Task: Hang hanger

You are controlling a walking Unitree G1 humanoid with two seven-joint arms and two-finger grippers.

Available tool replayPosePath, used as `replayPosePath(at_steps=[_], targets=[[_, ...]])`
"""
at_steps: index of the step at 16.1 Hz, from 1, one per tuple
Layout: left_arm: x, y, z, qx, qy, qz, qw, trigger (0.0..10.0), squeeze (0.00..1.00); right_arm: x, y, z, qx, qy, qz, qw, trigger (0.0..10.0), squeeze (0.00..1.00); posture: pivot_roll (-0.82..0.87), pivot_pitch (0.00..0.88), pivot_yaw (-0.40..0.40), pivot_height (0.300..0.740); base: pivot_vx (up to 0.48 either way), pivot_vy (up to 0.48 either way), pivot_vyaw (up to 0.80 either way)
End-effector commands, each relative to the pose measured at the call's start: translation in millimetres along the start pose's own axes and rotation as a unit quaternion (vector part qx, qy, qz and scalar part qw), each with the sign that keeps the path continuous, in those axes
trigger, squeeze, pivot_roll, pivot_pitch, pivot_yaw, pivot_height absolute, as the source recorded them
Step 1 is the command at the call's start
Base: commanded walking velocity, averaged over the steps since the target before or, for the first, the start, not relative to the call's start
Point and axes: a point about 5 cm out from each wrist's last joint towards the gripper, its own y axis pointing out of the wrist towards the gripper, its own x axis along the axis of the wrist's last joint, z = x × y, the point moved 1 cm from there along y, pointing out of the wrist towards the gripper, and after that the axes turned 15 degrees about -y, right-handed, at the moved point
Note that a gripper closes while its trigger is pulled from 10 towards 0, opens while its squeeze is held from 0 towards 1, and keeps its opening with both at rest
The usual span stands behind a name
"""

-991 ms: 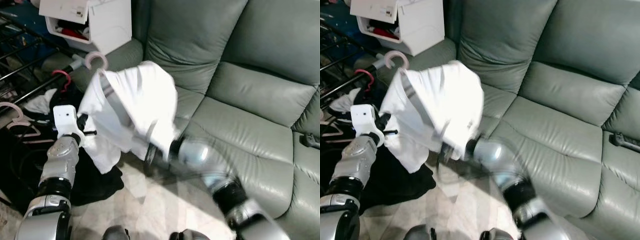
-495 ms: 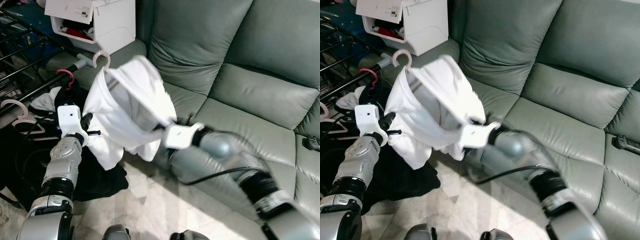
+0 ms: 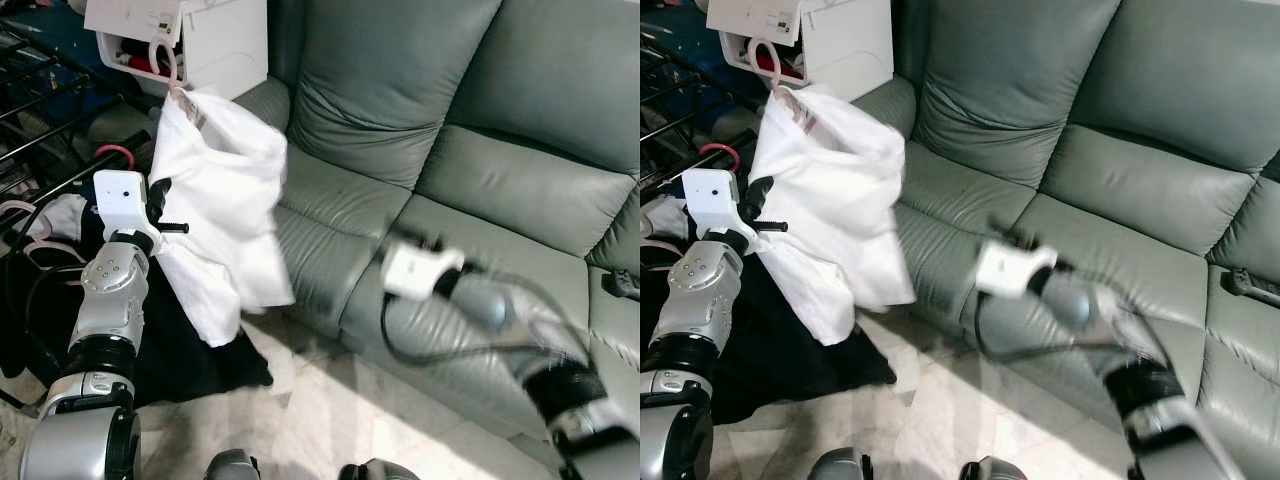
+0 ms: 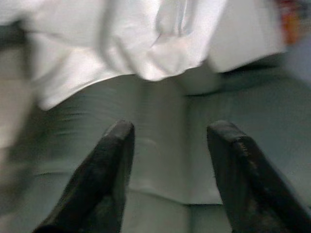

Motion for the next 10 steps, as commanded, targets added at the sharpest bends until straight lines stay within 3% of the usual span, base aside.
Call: replayPosePath(at_steps=[1,3,5,8,9,10], targets=[[32.4,4.0,-8.6,-0.05,0.032,-0.074,0.995,0.0,0.0,8.2,-2.9,5.5,0.036,0.016,-0.038,0.999,10.0,1.0,-0.04,0.0,-0.021,0.74,0.0,0.0,0.0],[41.9,0.4,-25.5,-0.132,0.051,-0.097,0.985,0.0,0.0,10.2,-10.3,-0.3,0.057,0.049,-0.063,0.995,10.0,1.0,-0.04,0.0,-0.024,0.74,0.0,0.0,0.0],[47.3,-7.1,-35.1,-0.216,0.076,-0.091,0.969,0.0,0.0,4.8,-19.3,-25.0,0.043,0.067,-0.068,0.994,10.0,1.0,-0.04,0.0,-0.025,0.74,0.0,0.0,0.0],[39.4,-22.8,-34.0,-0.336,0.117,-0.006,0.934,0.0,0.0,-7.1,-39.3,-74.4,0.021,0.08,-0.074,0.994,10.0,1.0,-0.04,0.0,-0.026,0.74,0.0,0.0,0.0],[31.6,-29.7,-32.8,-0.373,0.133,0.034,0.918,0.0,0.0,-12.6,-46.0,-85.3,0.024,0.079,-0.068,0.994,10.0,1.0,-0.04,0.0,-0.028,0.74,0.0,0.0,0.0],[27.3,-33.4,-32.1,-0.389,0.139,0.053,0.909,0.0,0.0,-16.0,-50.3,-88.3,0.036,0.079,-0.063,0.994,10.0,1.0,-0.04,0.0,-0.028,0.74,0.0,0.0,0.0]])
